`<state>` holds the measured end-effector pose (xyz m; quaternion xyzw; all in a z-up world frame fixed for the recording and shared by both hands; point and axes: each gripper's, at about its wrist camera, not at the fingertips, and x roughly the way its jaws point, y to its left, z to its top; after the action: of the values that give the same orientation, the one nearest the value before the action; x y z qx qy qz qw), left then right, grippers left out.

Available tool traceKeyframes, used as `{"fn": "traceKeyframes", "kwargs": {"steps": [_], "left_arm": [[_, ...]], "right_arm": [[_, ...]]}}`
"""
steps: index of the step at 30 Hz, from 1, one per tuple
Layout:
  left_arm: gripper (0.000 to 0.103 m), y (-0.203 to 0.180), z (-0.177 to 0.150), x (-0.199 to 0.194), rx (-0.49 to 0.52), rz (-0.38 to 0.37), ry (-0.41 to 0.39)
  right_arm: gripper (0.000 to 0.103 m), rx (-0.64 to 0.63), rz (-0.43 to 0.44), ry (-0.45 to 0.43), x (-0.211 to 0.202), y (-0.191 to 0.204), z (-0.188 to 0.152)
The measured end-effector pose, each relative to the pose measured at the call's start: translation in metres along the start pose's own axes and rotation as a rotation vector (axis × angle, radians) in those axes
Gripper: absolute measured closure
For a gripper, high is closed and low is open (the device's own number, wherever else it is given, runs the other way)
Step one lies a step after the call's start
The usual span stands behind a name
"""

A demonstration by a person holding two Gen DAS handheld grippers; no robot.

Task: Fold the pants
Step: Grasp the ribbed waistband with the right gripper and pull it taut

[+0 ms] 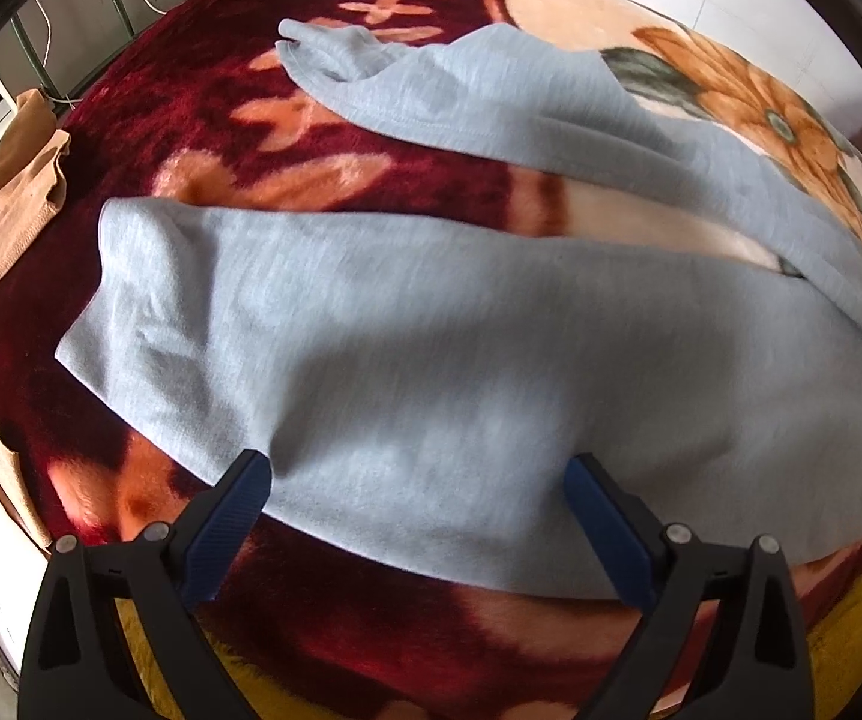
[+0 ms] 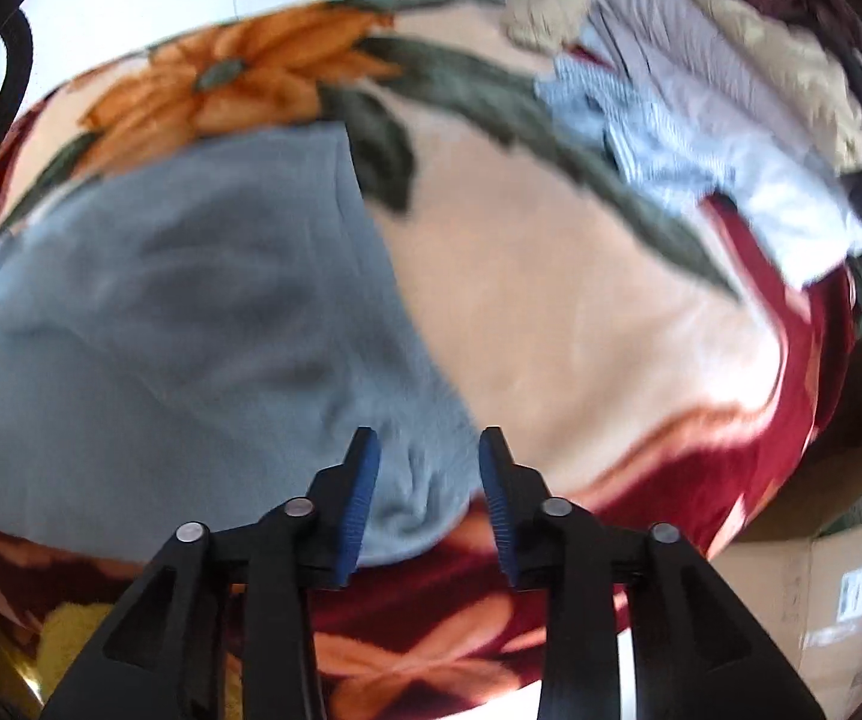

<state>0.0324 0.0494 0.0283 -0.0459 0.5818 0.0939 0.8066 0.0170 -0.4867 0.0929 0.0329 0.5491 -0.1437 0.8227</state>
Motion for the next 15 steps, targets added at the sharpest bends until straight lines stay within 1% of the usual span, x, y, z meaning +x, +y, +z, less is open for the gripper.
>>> {"fn": "traceKeyframes", "kwargs": {"steps": [2, 6, 11, 13, 15], "left_arm": [[0.003, -0.006, 0.003, -0.002, 0.001, -0.004, -0.002], [0.003, -0.024, 0.014, -0.006, 0.001, -0.012, -0.016], [0.003, -0.05, 0.034, -0.006, -0.003, -0.054, -0.028], [0.003, -0.058, 0.04, -0.005, -0.001, -0.066, -0.033], [0.003, -0.07, 0.046, -0.001, 0.007, -0.078, -0.033]], "right_arm": [[0.066, 0.0, 0.046, -0.013, 0.004, 0.004, 0.023], [0.065, -0.036, 0.081, -0.012, 0.03, 0.015, 0.061], [0.065, -0.095, 0.108, 0.025, 0.074, 0.041, 0.1], [0.065, -0.111, 0.111, 0.048, 0.09, 0.045, 0.11], [0.065, -0.101, 0.133, 0.075, 0.107, 0.045, 0.118]]}}
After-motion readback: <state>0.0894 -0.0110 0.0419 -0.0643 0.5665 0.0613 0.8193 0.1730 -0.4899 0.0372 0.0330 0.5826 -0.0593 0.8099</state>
